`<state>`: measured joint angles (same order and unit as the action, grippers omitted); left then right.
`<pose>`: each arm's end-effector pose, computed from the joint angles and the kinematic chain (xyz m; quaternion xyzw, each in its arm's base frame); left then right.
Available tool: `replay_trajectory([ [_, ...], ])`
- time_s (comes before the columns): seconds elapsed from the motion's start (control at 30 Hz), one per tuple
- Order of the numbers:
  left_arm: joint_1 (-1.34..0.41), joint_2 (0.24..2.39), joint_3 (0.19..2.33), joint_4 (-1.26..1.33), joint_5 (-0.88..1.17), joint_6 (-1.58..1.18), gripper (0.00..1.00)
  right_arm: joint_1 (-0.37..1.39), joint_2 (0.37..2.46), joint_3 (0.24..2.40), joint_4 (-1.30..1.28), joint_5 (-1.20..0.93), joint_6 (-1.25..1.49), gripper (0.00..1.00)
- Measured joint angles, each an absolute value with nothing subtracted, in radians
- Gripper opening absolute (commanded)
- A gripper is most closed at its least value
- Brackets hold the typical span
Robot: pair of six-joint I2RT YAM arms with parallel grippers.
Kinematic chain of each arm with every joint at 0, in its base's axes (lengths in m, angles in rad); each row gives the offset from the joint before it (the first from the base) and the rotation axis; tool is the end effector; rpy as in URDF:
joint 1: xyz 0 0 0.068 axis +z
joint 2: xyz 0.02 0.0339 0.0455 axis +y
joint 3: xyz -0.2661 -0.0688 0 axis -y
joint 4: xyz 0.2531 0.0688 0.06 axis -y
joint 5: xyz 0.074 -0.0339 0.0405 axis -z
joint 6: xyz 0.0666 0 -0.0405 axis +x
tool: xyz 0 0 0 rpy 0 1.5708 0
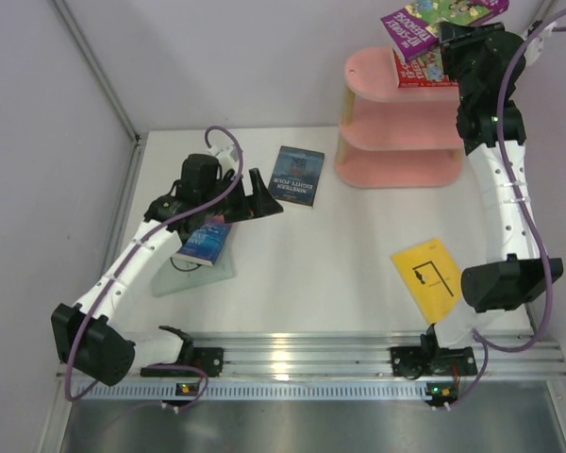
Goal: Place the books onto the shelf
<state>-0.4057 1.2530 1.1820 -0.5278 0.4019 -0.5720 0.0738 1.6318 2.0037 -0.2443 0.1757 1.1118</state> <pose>0.2703 -0.1444 0.3319 0.0210 0.8712 -0.3708 0.3212 0.3885 0.0170 0.5447 0.3836 0.5387 0.3697 0.6526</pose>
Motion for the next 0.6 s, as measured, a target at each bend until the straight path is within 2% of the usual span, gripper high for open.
replay_trajectory([
  [0.4, -0.406, 1.268, 1.159, -0.5, 0.41, -0.553, 0.93, 0.054, 1.776, 2.07, -0.346, 0.37, 1.272, 0.02],
  [0.47, -0.406, 1.268, 1.159, -0.5, 0.41, -0.551, 0.93, 0.054, 1.782, 2.07, -0.376, 0.379, 1.299, 0.07],
  [0.5, -0.406, 1.268, 1.159, -0.5, 0.41, -0.551, 0.93, 0.054, 1.784, 2.07, -0.39, 0.383, 1.309, 0.15],
  [0.6, -0.406, 1.268, 1.158, -0.498, 0.409, -0.551, 0.93, 0.054, 1.794, 2.078, -0.423, 0.392, 1.325, 0.25],
])
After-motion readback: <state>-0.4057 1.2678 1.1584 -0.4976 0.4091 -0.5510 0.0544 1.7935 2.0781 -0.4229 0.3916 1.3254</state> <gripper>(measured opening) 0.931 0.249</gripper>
